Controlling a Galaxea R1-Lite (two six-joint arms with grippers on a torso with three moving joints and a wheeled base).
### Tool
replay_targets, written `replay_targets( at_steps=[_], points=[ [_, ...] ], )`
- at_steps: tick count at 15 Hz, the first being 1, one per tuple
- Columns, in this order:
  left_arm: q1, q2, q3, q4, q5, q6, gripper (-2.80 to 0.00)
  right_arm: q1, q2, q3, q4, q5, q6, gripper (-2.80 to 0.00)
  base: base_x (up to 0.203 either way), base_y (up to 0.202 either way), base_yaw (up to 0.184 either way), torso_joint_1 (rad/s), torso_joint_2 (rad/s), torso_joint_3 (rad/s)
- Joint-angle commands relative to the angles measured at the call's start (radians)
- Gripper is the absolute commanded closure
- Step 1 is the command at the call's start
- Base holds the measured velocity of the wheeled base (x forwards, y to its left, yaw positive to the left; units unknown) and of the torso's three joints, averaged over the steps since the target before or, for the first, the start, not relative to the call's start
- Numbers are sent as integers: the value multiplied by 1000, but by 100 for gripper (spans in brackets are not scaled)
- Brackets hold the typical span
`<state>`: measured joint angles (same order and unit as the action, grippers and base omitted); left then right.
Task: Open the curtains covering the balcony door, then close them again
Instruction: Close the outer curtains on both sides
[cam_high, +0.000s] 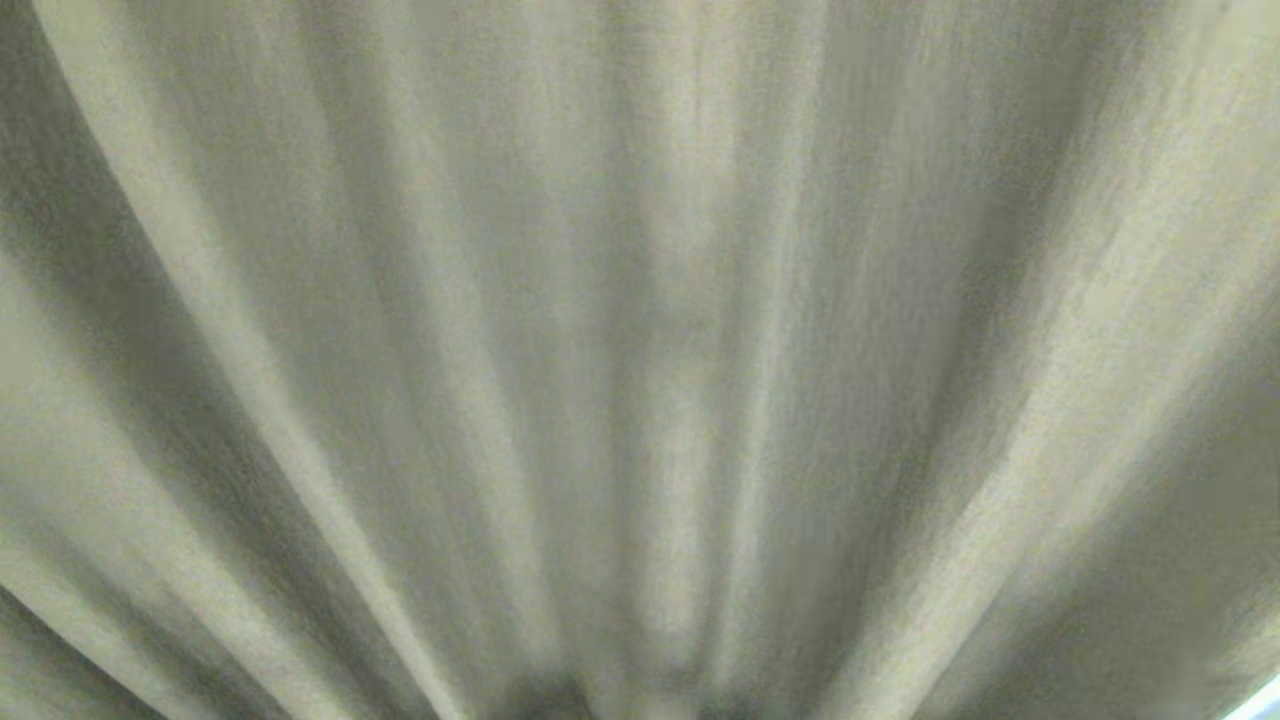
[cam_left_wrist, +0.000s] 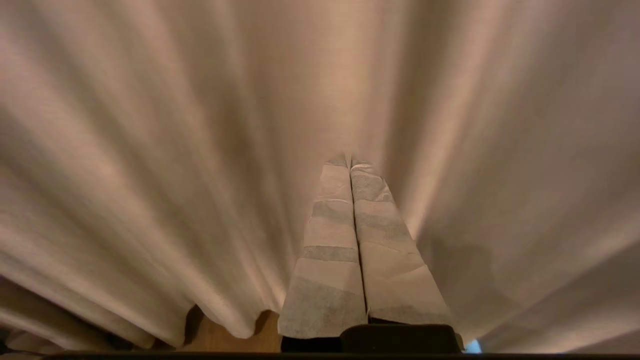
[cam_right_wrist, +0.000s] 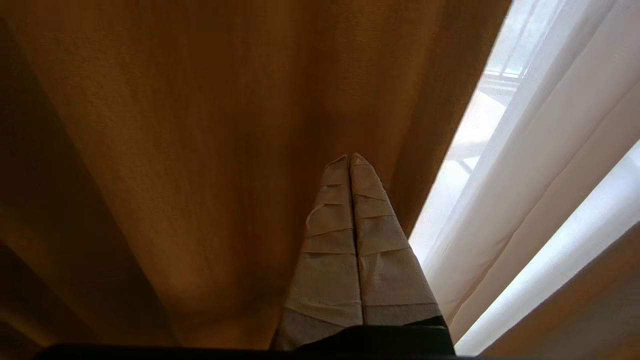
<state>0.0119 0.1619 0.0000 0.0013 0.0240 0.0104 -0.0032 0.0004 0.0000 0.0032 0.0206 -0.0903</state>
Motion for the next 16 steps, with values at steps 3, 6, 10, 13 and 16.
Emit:
replay_targets(
  at_steps=[3, 6, 10, 13, 16],
  points=[
    [-5, -152, 0, 0, 0, -3, 0, 0, 0, 0, 0, 1, 0, 0, 0, 0, 0, 0, 0, 0],
    [-7, -160, 0, 2, 1, -3, 0, 0, 0, 0, 0, 1, 0, 0, 0, 0, 0, 0, 0, 0],
    [-9, -160, 0, 2, 1, -4, 0, 0, 0, 0, 0, 1, -2, 0, 0, 0, 0, 0, 0, 0],
    [-9, -160, 0, 2, -1, -4, 0, 0, 0, 0, 0, 1, 0, 0, 0, 0, 0, 0, 0, 0],
    [-9, -160, 0, 2, 1, -3, 0, 0, 0, 0, 0, 1, -2, 0, 0, 0, 0, 0, 0, 0]
  ],
)
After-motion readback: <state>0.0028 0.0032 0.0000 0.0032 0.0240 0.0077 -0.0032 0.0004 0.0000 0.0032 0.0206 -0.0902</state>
